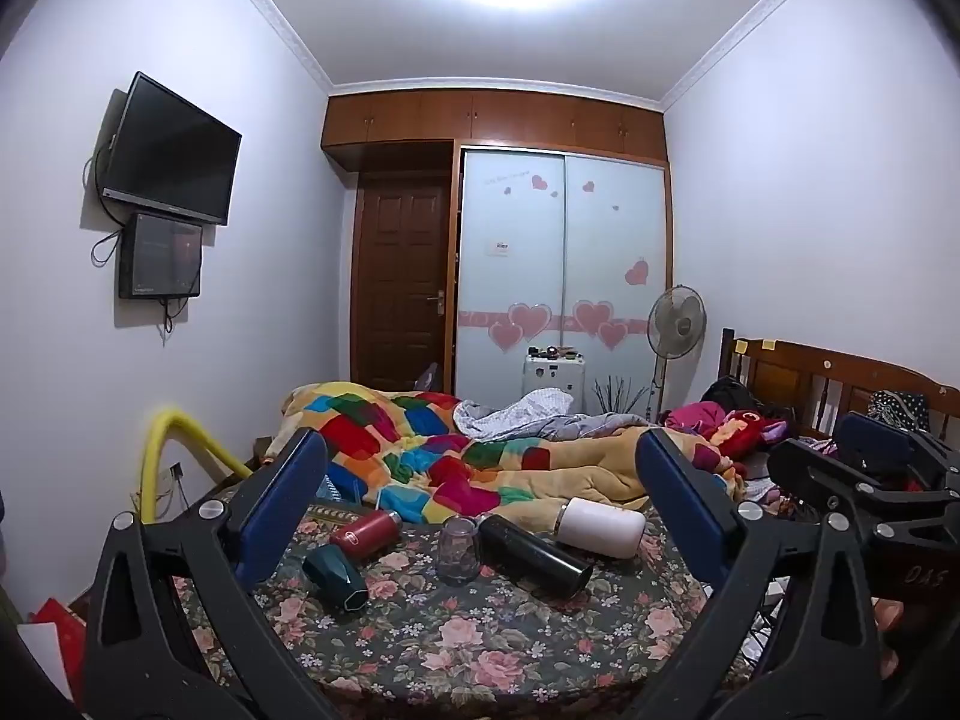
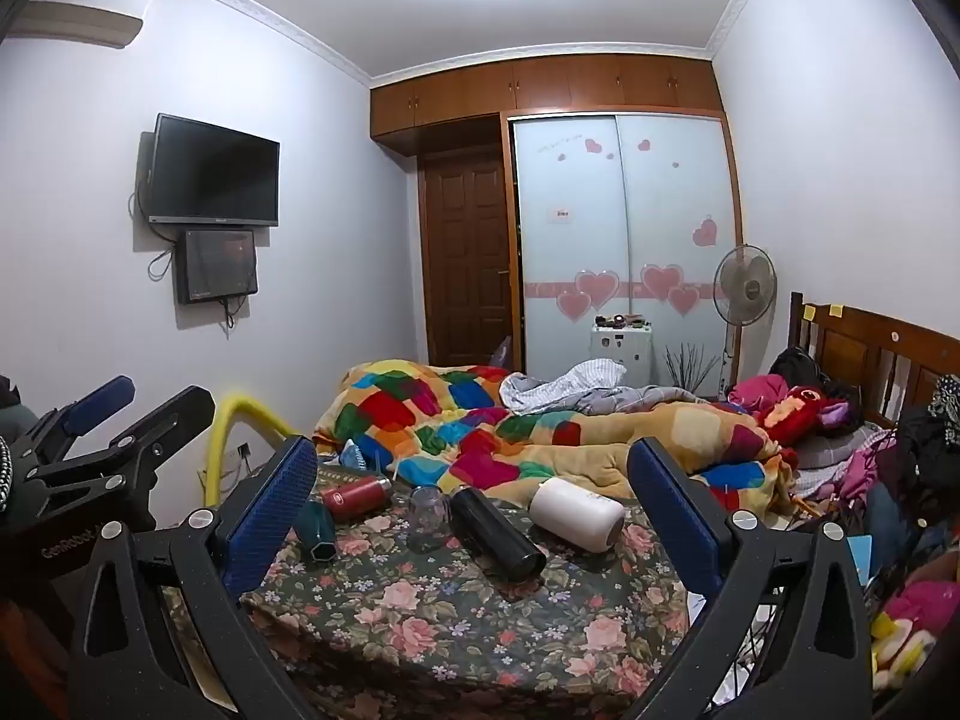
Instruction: Flip cup upright
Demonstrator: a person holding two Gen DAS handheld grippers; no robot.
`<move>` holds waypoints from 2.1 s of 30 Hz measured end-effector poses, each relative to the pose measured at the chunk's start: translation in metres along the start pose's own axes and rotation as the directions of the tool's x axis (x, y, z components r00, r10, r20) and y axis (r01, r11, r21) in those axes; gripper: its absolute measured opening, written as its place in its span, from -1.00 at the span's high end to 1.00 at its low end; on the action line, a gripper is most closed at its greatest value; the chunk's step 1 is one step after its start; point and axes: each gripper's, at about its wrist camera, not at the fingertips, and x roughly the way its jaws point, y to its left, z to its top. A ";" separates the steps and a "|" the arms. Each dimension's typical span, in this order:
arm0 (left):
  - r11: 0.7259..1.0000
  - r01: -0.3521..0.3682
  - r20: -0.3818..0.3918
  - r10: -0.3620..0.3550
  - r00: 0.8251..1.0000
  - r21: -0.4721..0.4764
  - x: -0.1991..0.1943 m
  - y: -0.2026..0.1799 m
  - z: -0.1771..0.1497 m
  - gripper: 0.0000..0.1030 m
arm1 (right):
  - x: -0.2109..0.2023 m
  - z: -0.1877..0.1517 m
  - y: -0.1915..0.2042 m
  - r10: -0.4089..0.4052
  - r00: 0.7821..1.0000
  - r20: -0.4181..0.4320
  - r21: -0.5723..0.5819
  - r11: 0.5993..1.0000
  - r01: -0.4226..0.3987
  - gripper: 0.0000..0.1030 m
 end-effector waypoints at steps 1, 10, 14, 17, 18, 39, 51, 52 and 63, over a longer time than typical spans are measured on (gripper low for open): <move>1.000 0.000 -0.001 0.000 1.000 -0.001 0.000 0.000 0.000 -1.00 | 0.000 0.000 0.000 0.001 1.000 0.000 0.001 1.000 -0.001 -1.00; 1.000 -0.003 0.003 0.003 1.000 -0.003 -0.006 0.009 -0.005 -1.00 | 0.002 0.000 0.002 0.003 1.000 -0.014 0.003 1.000 -0.003 -1.00; 1.000 -0.006 -0.005 0.006 1.000 -0.006 -0.004 0.007 -0.003 -1.00 | 0.001 0.000 0.004 0.002 1.000 -0.017 0.000 1.000 -0.002 -1.00; 1.000 -0.010 -0.013 0.010 1.000 -0.008 0.000 0.006 -0.009 -1.00 | 0.000 0.001 0.001 0.003 1.000 -0.016 0.006 1.000 -0.003 -1.00; 1.000 -0.010 -0.016 0.009 1.000 -0.009 0.000 0.005 -0.009 -1.00 | -0.001 -0.001 0.002 0.003 1.000 -0.016 0.006 1.000 -0.003 -1.00; 1.000 0.000 -0.047 -0.001 0.999 -0.019 0.010 0.005 -0.011 -1.00 | 0.002 -0.007 -0.001 0.000 0.999 -0.034 0.010 1.000 0.000 -1.00; 1.000 -0.002 -0.054 0.001 0.999 -0.022 0.014 0.004 -0.013 -1.00 | 0.003 -0.008 -0.002 0.001 0.999 -0.039 0.009 1.000 -0.001 -1.00; 1.000 -0.001 -0.054 0.000 0.999 -0.023 0.015 0.004 -0.013 -1.00 | 0.003 -0.008 -0.003 0.002 0.999 -0.038 0.010 1.000 -0.001 -1.00; 1.000 -0.002 -0.061 0.000 0.998 -0.026 0.017 0.005 -0.012 -1.00 | 0.004 -0.010 -0.003 0.003 0.999 -0.041 0.007 1.000 -0.002 -1.00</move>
